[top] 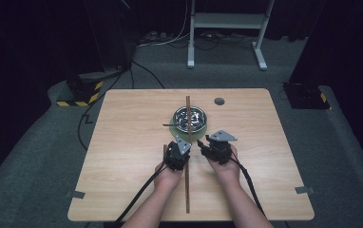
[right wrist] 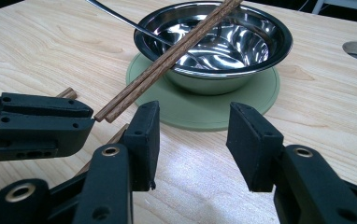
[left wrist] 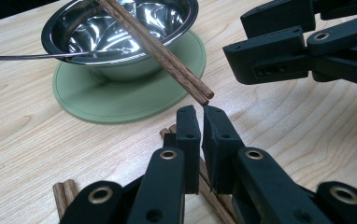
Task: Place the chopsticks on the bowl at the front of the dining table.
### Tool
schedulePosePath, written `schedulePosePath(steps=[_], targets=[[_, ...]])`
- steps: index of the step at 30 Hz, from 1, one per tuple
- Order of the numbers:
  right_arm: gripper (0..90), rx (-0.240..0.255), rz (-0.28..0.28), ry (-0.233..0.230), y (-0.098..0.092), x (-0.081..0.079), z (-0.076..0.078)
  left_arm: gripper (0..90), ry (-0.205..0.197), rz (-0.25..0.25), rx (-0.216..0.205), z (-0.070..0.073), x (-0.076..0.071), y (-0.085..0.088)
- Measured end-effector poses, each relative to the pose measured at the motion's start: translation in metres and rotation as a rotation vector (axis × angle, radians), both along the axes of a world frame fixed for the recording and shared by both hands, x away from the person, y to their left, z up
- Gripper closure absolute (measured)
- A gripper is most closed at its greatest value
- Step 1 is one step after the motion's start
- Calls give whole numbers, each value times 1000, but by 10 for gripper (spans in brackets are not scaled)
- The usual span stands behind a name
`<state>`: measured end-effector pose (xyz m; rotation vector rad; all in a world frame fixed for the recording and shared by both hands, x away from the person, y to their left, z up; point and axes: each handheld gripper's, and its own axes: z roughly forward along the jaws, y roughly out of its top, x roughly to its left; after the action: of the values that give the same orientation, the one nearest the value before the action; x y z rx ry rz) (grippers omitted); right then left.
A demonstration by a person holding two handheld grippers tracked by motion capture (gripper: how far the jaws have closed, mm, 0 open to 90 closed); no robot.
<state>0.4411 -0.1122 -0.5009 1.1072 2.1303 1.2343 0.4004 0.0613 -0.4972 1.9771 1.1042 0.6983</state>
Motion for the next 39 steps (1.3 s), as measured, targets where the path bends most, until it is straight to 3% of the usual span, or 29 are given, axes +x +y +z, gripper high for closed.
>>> schedulePosePath(steps=[15,18,26,39], targets=[[543,-1,3,-3,0,0,0,844,5,-6,13,2,1,-2],[546,1,5,-2,1,0,0,844,6,0,1,2,0,-2],[598,-9,32,1,7,-2,-1,849,4,22,3,2,4,4],[601,-25,55,0,13,-3,-2,849,19,23,8,-1,6,4]])
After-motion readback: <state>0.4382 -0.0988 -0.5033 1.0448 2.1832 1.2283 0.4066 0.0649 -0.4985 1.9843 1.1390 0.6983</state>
